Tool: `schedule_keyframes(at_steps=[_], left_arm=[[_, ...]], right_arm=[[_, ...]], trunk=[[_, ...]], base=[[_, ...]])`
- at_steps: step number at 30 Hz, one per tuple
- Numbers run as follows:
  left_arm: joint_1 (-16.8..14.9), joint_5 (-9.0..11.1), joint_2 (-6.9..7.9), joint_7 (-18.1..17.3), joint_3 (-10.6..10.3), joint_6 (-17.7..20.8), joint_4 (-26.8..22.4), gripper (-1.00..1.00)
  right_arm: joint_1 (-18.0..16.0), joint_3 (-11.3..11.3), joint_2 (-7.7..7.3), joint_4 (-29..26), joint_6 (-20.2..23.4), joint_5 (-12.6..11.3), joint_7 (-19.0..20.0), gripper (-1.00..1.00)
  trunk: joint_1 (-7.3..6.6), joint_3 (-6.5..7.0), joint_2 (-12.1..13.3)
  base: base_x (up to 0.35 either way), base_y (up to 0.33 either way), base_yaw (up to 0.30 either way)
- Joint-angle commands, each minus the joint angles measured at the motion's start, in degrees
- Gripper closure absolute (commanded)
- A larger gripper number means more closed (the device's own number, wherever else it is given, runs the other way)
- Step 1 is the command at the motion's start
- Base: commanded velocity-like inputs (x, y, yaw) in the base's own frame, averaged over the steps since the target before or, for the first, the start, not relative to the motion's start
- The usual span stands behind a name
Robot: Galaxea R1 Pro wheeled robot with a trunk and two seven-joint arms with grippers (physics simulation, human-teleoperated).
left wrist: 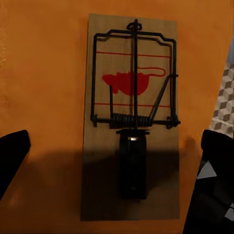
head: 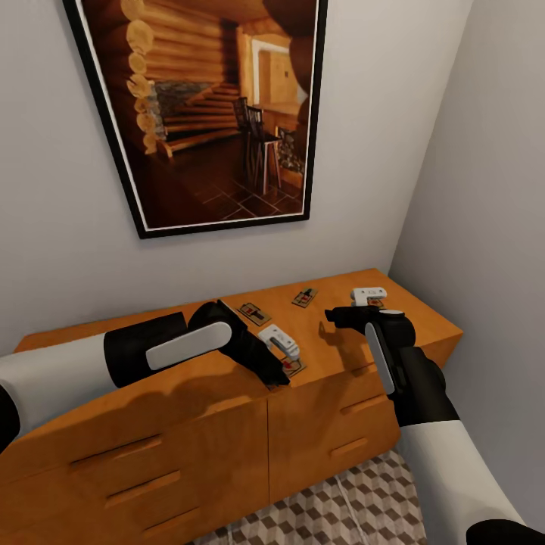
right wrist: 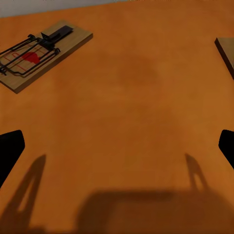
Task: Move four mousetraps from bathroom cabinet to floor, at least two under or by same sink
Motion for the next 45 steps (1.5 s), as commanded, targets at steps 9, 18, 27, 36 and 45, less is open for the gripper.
schedule_keyframes(at_steps=[9, 18, 27, 36, 45], left_arm=[[-0.06, 0.99, -0.13, 0.62, -1.59, -0.10, 0.13, 1.00], [-0.08, 1.04, -0.23, 0.74, -1.58, -0.04, 0.16, 1.00], [-1.47, 1.10, -1.82, 1.06, 11.90, 1.30, -1.11, 1.00], [-2.03, 1.10, -1.82, 1.07, 11.96, 1.30, -1.14, 1.00], [-1.07, 2.59, -2.82, 1.06, 12.99, 0.22, -0.17, 1.00]], right_arm=[[-0.04, 0.01, 0.01, -0.05, 0.27, 0.00, 0.01, -1.00], [-0.04, 0.01, 0.01, -0.05, 0.27, 0.00, 0.01, -1.00], [-0.04, 0.01, -0.26, 0.99, -0.57, 0.00, 0.01, -1.00], [-0.04, 0.01, -0.25, 1.01, -0.61, 0.00, 0.01, -1.00], [0.74, -0.98, -1.23, 0.03, -1.58, 1.10, 0.06, -1.00]], trunk=[[0.00, -0.07, -0.03], [0.00, -0.07, -0.03], [0.00, -0.07, -0.03], [0.00, -0.07, -0.03], [0.00, -0.07, -0.03]], base=[[0.000, 0.000, 0.000], [0.000, 0.000, 0.000], [0.000, 0.000, 0.000], [0.000, 0.000, 0.000], [0.000, 0.000, 0.000]])
